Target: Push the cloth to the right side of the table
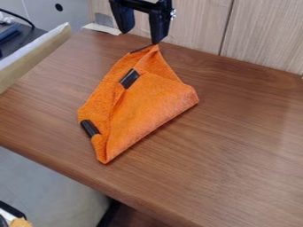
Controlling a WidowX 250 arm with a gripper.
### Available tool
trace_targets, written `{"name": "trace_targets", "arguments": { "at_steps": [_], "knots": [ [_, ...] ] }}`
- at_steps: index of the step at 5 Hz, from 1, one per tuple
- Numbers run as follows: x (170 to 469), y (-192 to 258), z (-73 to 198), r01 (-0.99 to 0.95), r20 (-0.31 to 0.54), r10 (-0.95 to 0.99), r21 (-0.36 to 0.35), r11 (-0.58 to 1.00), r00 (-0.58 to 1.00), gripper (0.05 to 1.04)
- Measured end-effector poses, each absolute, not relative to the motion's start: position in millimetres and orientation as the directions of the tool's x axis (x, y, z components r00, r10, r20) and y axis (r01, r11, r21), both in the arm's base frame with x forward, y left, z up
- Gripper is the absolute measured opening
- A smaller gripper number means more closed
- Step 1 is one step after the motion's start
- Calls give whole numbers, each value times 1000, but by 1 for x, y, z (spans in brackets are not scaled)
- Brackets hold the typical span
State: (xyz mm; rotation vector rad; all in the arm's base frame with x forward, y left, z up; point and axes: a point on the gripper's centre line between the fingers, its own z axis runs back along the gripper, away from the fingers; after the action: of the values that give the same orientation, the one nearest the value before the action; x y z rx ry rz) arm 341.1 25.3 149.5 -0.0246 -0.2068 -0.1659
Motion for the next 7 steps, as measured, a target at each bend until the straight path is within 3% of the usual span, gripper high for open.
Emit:
{"name": "trace_targets", "arguments": {
  "at_steps": [3, 5, 7],
  "knots": [
    [331, 35, 122, 168, 159, -160, -37, 985, 974, 1001],
    [310, 41, 88, 164, 158, -157, -34, 986, 975, 1001],
    [307, 41, 45, 169, 166, -163, -23, 985, 973, 1001]
  ]
}}
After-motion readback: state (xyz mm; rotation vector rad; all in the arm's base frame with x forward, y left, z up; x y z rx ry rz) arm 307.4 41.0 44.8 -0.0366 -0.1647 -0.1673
